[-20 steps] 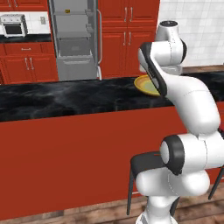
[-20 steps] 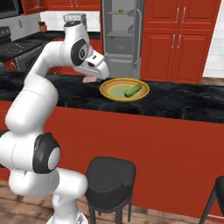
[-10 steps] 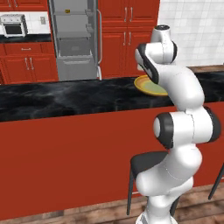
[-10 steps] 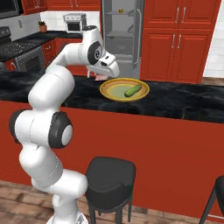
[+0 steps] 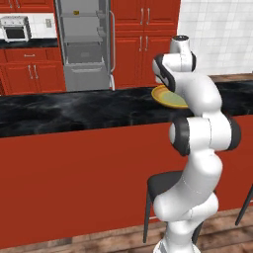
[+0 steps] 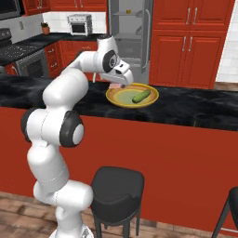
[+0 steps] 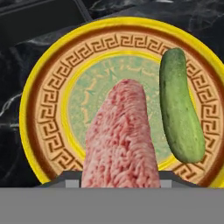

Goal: Take the cheese, steak, and cucumber from the fridge and place them on the plate on the dining counter to create an appetizer plate.

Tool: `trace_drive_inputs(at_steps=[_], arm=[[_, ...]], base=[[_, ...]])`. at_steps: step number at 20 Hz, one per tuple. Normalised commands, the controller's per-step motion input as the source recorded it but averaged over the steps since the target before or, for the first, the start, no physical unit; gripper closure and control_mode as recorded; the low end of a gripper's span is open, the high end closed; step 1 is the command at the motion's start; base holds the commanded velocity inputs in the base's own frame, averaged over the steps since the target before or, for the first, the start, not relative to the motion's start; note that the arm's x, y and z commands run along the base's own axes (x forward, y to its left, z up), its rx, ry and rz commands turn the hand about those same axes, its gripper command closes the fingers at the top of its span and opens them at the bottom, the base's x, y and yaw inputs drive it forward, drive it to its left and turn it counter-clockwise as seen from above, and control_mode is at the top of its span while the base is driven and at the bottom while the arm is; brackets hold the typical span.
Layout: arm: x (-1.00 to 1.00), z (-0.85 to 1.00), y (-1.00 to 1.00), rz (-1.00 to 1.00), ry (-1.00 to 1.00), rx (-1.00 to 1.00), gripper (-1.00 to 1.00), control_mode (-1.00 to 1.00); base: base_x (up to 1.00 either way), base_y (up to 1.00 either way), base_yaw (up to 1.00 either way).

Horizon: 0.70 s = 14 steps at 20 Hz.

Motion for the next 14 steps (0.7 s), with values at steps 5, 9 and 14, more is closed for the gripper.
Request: trace_drive_inputs(at_steps=[5,9,14], arm=[[0.15,-0.28,-0.26,0.0,0.0,-0.02,1.0,-1.0],[0.31,-0.29,-0.18,0.0,0.0,-0.02,1.0,-1.0],[0.24,-0.28,-0.06,0.0,0.0,-0.03,1.0,-1.0]], base=[[0.0,0.0,0.0],[0.0,0.0,0.0],[0.0,0.0,0.0]])
